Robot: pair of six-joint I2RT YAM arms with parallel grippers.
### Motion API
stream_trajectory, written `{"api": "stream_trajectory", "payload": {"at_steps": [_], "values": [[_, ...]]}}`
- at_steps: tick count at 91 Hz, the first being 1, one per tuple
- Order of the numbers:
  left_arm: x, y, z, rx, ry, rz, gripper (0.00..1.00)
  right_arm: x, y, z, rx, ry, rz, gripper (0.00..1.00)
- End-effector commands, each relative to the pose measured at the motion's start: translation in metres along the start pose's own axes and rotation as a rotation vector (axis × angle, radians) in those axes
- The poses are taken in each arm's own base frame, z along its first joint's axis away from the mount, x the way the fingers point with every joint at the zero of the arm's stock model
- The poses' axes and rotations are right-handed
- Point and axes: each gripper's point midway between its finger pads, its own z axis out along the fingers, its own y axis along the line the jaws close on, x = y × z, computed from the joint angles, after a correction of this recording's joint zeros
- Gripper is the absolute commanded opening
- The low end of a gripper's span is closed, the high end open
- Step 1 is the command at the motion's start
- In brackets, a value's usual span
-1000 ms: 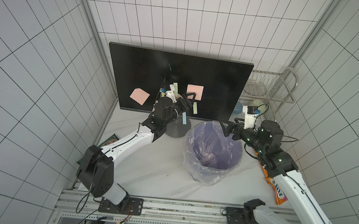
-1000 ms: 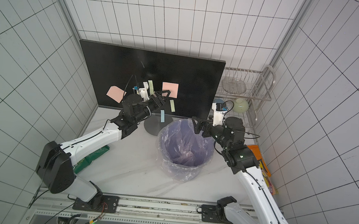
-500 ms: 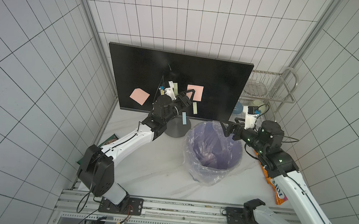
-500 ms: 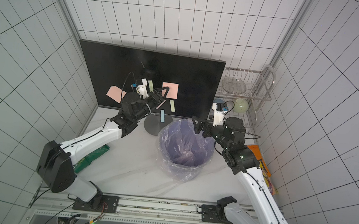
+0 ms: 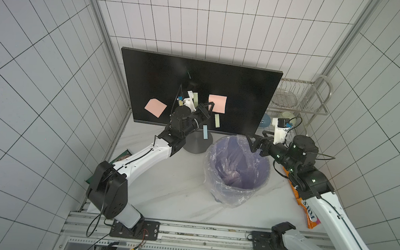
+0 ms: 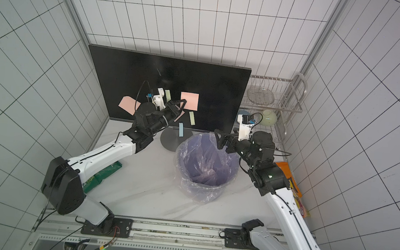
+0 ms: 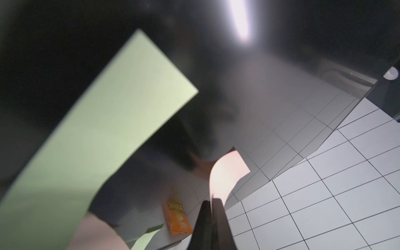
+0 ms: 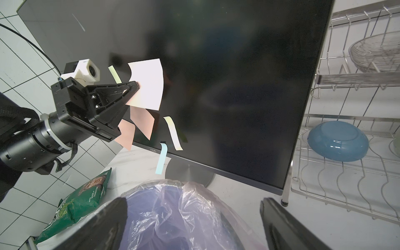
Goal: Remove the sticky note from the monitor
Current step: Tear off the sticky note from the monitor, then place the sticky note in the trash bin.
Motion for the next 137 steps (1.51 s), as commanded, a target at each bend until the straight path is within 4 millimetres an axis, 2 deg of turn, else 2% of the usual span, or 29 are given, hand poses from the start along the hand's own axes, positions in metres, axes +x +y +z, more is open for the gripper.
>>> {"api": "stream_trajectory", "payload": {"at_steps": [1, 12, 34, 51, 66, 71, 88, 100, 111, 118, 126, 137], "values": [[0.000, -0.008, -0.001, 0.027, 0.011, 0.002, 0.00, -0.006, 0.010, -0.003, -0.037, -0.028, -0.010, 0.99], [0.001, -0.011, -0.006, 0.029, 0.009, 0.012, 0.00, -0.008, 0.015, -0.004, -0.064, -0.027, -0.011, 0.99], [0.011, -0.032, -0.029, 0.040, 0.008, 0.064, 0.00, -0.013, 0.023, -0.006, -0.092, -0.040, -0.011, 0.99], [0.028, -0.045, -0.048, 0.025, 0.043, 0.133, 0.00, -0.019, 0.020, -0.013, -0.066, -0.059, -0.023, 0.99], [0.068, -0.055, -0.067, -0.008, 0.178, 0.303, 0.00, -0.028, 0.007, -0.028, 0.045, -0.064, -0.085, 0.99], [0.087, -0.061, -0.074, -0.013, 0.243, 0.375, 0.00, -0.030, 0.001, -0.033, 0.087, -0.063, -0.106, 0.99], [0.150, -0.061, -0.100, -0.073, 0.429, 0.613, 0.00, -0.037, -0.011, -0.048, 0.180, -0.068, -0.160, 0.99], [0.177, -0.066, -0.108, -0.061, 0.491, 0.703, 0.00, -0.038, -0.010, -0.049, 0.182, -0.071, -0.161, 0.99], [0.192, -0.069, -0.108, -0.025, 0.539, 0.711, 0.23, -0.033, -0.010, -0.046, 0.171, -0.057, -0.156, 0.99], [0.193, -0.075, -0.107, -0.001, 0.537, 0.710, 0.36, -0.033, -0.010, -0.047, 0.174, -0.058, -0.154, 0.99], [0.188, -0.088, -0.107, 0.037, 0.523, 0.712, 0.56, -0.032, -0.011, -0.048, 0.180, -0.058, -0.149, 0.99], [0.171, -0.093, -0.110, 0.008, 0.488, 0.742, 0.72, -0.030, -0.012, -0.049, 0.182, -0.055, -0.140, 0.99]]}}
